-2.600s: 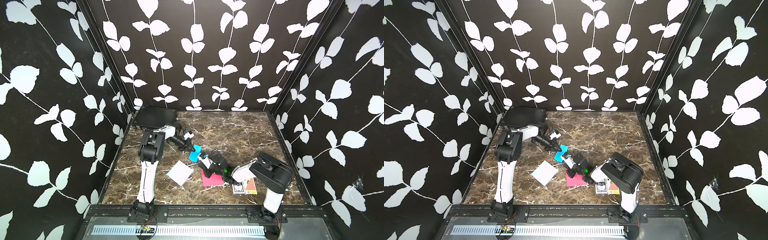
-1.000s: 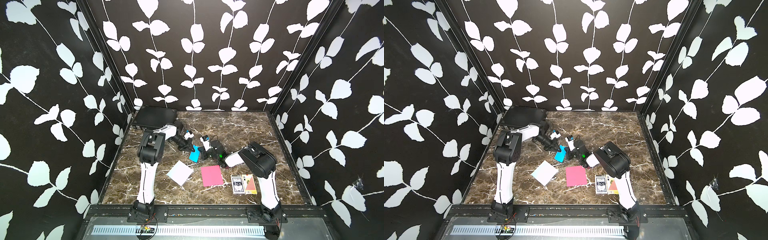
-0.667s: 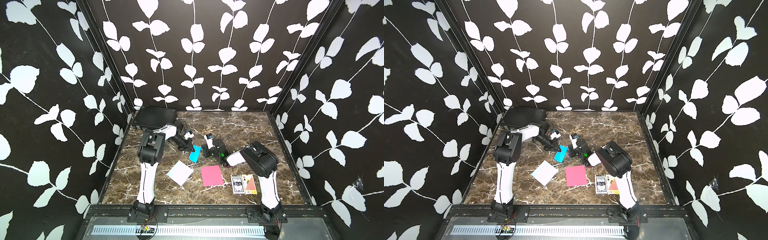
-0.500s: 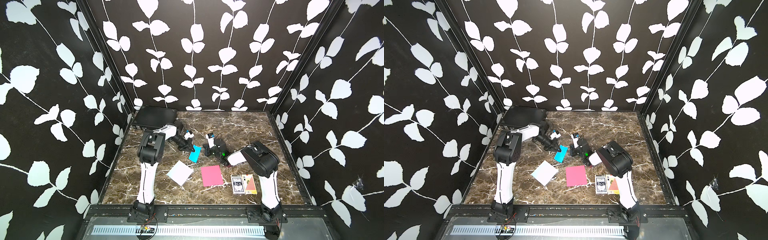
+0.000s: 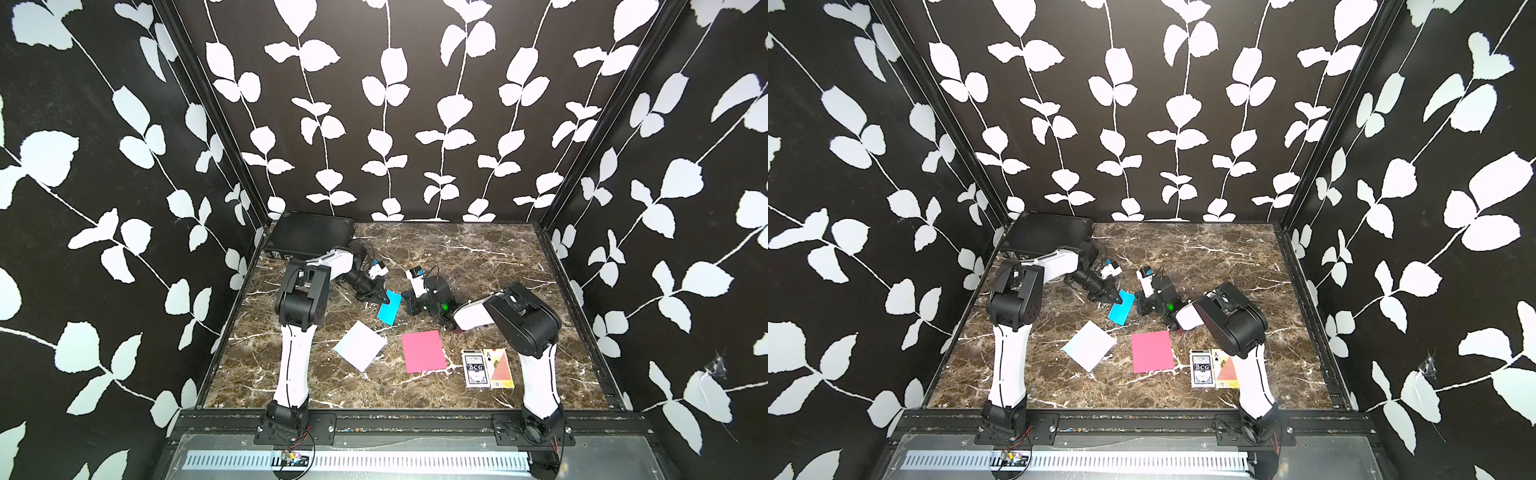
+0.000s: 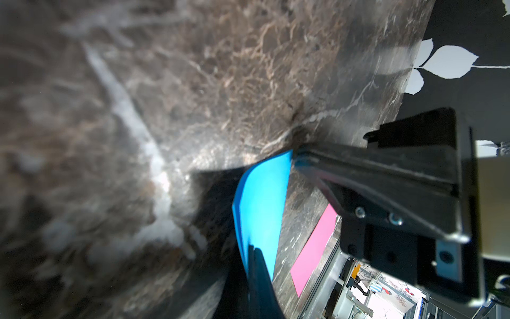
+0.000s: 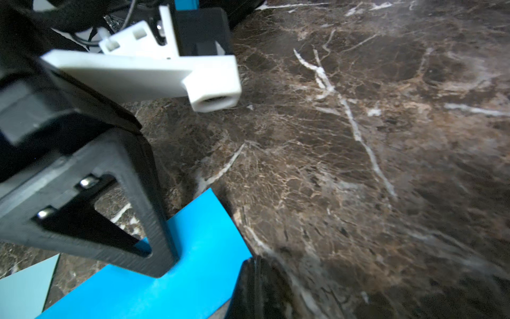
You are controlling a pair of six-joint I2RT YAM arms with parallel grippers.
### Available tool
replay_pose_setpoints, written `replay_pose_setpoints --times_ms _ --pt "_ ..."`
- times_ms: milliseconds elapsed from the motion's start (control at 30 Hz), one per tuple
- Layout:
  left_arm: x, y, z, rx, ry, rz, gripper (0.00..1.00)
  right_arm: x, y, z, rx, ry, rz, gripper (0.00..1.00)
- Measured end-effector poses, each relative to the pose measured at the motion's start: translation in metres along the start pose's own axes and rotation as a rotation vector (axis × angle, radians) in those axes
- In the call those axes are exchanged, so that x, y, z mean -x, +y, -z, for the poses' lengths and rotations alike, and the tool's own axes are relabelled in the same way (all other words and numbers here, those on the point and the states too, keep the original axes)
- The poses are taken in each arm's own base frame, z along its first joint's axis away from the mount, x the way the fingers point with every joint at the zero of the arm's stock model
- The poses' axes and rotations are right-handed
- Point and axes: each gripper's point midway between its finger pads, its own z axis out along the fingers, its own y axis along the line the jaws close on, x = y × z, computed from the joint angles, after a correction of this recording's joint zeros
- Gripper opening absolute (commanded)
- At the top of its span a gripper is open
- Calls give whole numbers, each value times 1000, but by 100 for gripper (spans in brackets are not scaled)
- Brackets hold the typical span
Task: Fold the square paper along the opposite sides
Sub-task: Smooth out the paper at the center of the board.
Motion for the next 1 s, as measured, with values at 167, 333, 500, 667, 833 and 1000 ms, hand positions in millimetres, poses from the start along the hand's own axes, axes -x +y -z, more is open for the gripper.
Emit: replay_pose_setpoints --times_ms 167,333,500,667,833,1000 --pt "0 0 0 0 0 0 0 0 2 0 0 1 8 0" --pt "0 0 0 0 0 -1 0 -2 3 -1 1 10 21 0" --pt "0 0 0 0 0 -1 0 5 17 -6 24 11 51 1" --pt "0 0 0 0 0 -2 0 4 24 -9 33 12 58 0" --pt "0 0 0 0 1 -6 0 -2 8 -11 1 19 41 0" --pt "0 -1 0 0 4 -15 0 -1 -14 -1 -76 14 30 0"
